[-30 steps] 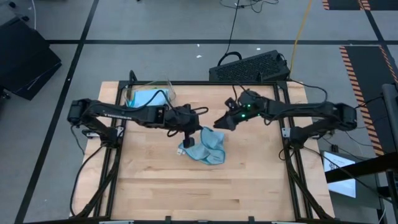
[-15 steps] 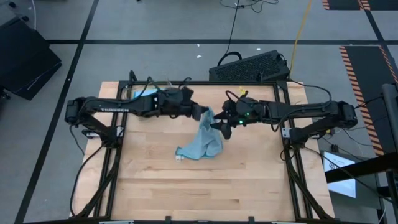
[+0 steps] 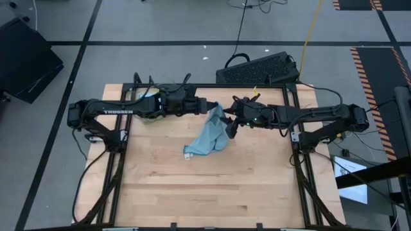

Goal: Fold microfiber towels
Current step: Fold the blue microfiber cloth

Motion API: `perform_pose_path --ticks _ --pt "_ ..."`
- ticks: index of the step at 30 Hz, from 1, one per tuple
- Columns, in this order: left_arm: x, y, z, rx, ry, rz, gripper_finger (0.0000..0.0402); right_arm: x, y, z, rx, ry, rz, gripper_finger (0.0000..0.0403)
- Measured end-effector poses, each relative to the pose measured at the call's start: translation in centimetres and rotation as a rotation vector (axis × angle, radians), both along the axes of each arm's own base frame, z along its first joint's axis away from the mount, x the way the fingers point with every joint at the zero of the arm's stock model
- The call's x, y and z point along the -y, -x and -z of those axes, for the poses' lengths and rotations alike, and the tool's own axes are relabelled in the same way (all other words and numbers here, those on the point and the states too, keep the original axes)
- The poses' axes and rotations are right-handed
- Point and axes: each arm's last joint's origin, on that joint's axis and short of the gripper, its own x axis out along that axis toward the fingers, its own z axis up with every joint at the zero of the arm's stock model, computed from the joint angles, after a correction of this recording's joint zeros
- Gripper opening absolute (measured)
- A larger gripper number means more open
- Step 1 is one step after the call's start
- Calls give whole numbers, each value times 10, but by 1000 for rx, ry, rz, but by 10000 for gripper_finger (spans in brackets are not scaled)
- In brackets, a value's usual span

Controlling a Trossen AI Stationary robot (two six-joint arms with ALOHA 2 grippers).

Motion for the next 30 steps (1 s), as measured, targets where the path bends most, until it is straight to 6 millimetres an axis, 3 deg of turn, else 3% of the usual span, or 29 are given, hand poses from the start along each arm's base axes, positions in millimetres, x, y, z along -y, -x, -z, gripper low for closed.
perform_pose_path --ticks 4,9,11,15,24,30 --pt "1 0 0 1 0 2 8 5 -1 -2 21 2 16 143" --pt "1 -1 -6 56 -45 41 3 6 -1 -3 36 -12 22 34" --pt "2 -2 -10 82 -131 73 11 5 2 -6 48 -20 -2 10" --pt "3 1 -14 87 -185 130 59 5 14 -19 97 -58 -28 10" --pt "4 17 -29 77 -352 140 232 15 50 -39 132 -152 -30 1" --pt "18 15 -65 48 -746 125 267 22 59 -44 160 -180 -15 1"
